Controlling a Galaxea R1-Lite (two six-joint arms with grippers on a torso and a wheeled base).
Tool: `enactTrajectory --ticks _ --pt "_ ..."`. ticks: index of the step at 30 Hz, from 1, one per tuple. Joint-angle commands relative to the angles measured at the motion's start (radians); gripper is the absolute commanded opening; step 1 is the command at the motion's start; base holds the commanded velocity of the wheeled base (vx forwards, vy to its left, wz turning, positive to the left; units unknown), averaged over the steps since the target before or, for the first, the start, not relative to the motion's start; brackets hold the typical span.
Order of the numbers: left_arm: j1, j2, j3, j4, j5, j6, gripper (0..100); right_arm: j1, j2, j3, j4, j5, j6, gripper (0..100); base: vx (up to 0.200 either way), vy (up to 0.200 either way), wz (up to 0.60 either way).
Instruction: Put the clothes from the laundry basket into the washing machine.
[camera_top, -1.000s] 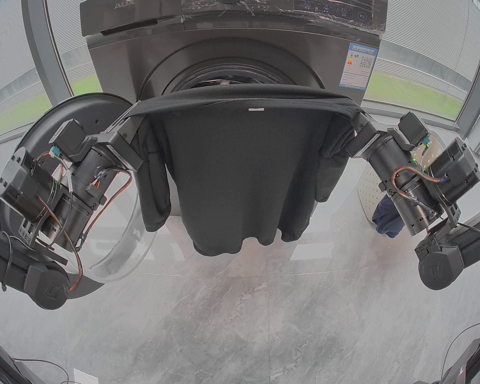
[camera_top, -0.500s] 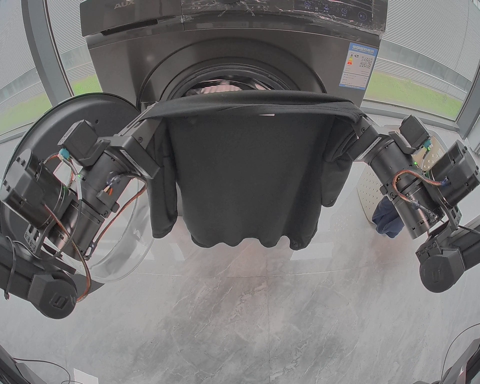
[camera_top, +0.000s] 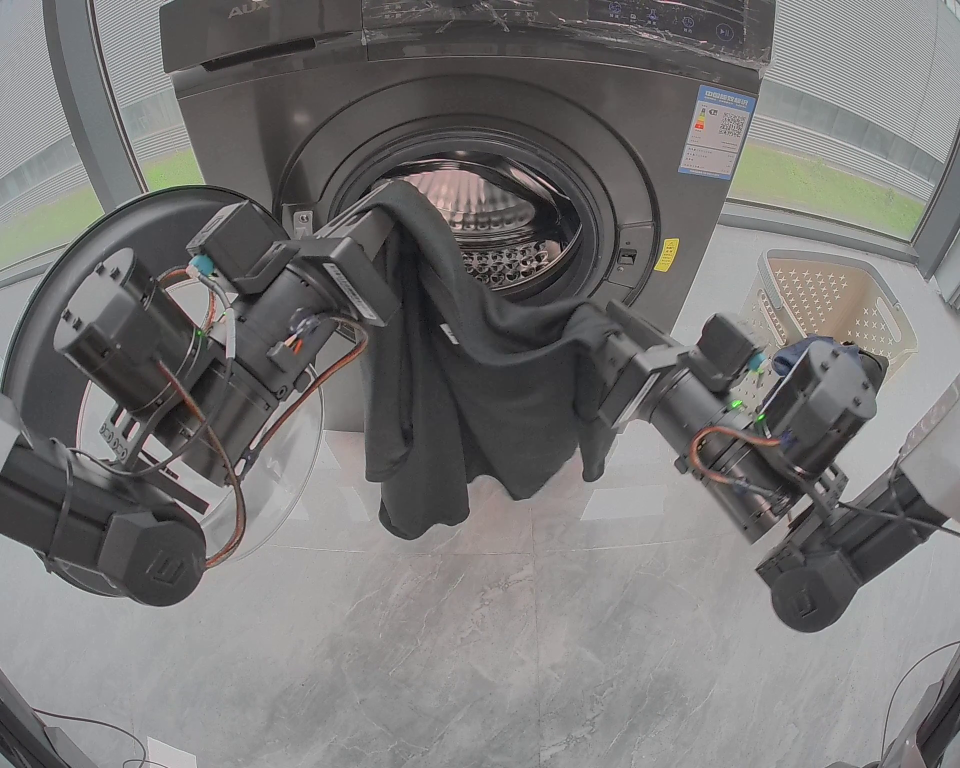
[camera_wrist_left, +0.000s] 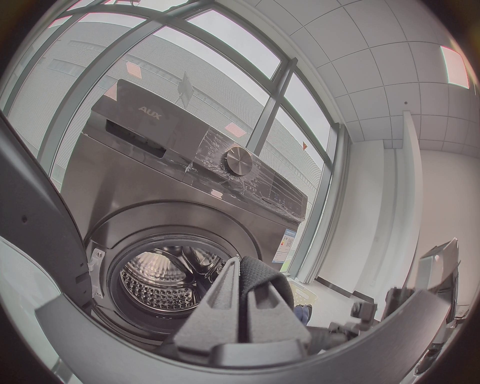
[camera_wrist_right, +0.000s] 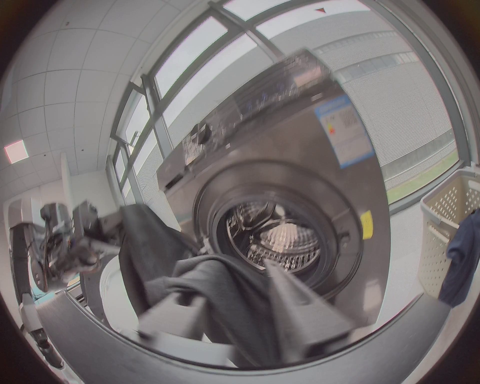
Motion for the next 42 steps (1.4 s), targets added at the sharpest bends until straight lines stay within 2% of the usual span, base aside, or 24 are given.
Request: enactTrajectory --ticks 1,10,22,29,42 --pt "-0.008 0.06 -0.063 0.018 0.006 0.001 0 0.034 0.148 0.005 0.001 0.0 -0.006 100 0.0 0.0 0.0" --pt "-0.031 0.055 -0.038 0.006 0.006 0.001 0 0.087 0.251 -0.019 0.001 0.001 -0.02 100 0.0 0.0 0.0" --pt "-0.055 0.042 0.0 -0.013 0.002 0.001 0 0.094 0.389 -0.223 0.002 0.004 -0.026 100 0.0 0.0 0.0" --pt "-0.073 0.012 0.003 -0.013 -0.011 -0.001 0 0.074 0.435 -0.308 0.002 0.03 -0.038 100 0.0 0.0 0.0" --pt "-0.1 -0.008 0.029 -0.014 -0.014 0.001 0 0.018 0.53 -0.459 0.01 0.026 -0.05 100 0.0 0.0 0.0"
